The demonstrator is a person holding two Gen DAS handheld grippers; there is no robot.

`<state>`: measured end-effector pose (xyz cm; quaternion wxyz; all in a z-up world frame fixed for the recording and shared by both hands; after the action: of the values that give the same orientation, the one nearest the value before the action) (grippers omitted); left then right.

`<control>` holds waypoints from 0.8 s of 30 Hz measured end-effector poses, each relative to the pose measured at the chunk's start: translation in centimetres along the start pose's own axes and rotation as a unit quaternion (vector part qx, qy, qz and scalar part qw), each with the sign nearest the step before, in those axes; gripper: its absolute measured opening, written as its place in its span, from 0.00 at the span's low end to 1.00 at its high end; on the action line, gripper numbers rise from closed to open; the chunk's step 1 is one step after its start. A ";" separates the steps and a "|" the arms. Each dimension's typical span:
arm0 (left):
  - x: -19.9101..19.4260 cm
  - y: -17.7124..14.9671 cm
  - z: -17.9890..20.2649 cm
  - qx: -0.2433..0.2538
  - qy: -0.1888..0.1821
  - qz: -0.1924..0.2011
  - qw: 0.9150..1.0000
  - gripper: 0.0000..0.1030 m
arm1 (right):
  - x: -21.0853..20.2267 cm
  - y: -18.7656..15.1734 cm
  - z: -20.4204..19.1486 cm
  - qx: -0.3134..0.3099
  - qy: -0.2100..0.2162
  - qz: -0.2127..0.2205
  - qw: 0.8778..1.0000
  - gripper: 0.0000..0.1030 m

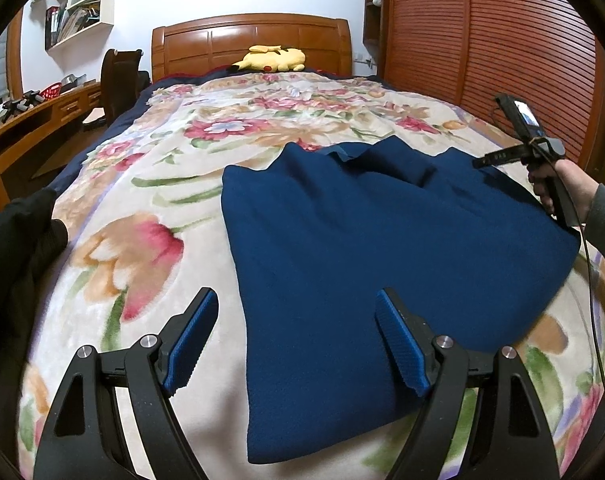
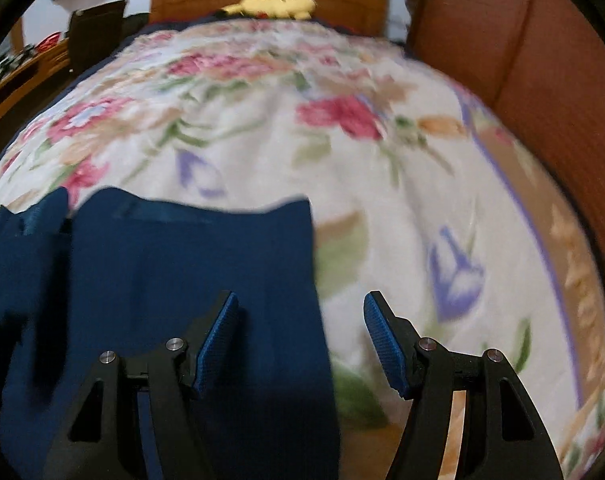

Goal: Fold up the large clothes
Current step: 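Move both grippers to the folded navy jacket's end edge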

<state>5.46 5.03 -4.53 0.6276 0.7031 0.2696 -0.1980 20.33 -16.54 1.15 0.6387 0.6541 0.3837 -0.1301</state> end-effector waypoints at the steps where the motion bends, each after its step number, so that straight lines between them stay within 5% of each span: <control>1: 0.1 0.0 0.0 0.001 0.000 -0.001 1.000 0.79 | 0.5 -0.2 0.3 0.006 0.012 -0.005 1.000 0.53; 2: 0.2 0.0 0.1 0.001 0.001 -0.002 1.000 0.79 | 0.7 0.0 0.0 -0.001 0.028 -0.004 1.000 0.17; 3: 0.2 0.0 0.2 0.002 0.000 -0.002 1.000 0.79 | 0.4 0.1 -0.6 -0.025 0.033 -0.003 0.999 0.03; 6: 0.2 -0.1 0.5 0.009 0.003 -0.004 1.000 0.79 | -0.6 0.5 -2.2 -0.089 0.026 0.024 0.995 0.02; 9: 0.6 -0.2 0.6 0.012 0.005 -0.010 1.000 0.79 | -2.9 1.4 -0.4 -0.065 -0.016 0.071 0.995 0.02; 13: 0.3 -0.1 0.5 0.008 0.006 -0.004 1.000 0.79 | -2.5 1.2 4.3 -0.003 -0.101 0.044 0.994 0.02; 19: 0.4 -0.3 0.3 0.006 0.009 -0.007 1.000 0.79 | -1.9 1.3 4.6 0.007 -0.115 0.040 0.993 0.02; 22: 0.4 -0.3 0.3 0.005 0.008 -0.005 1.000 0.79 | -3.1 1.5 3.4 -0.005 -0.107 0.046 0.993 0.22; 24: 0.4 -0.4 0.3 0.005 0.008 -0.004 1.000 0.79 | -4.4 0.6 1.9 -0.022 -0.085 0.060 0.994 0.47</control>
<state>5.55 4.81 -5.09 0.6213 0.7064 0.2765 -0.1962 18.39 -19.68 4.18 0.6901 0.6483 0.2905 -0.1382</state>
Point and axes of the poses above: each gripper's, at about its wrist camera, not at the fingertips, and x roughly the way its jaws point, z to its right, y to its top, the point moved 3 cm from there along x, roughly the way its jaws point, and after that the axes turned 15 degrees about y, right-handed, at the moved point
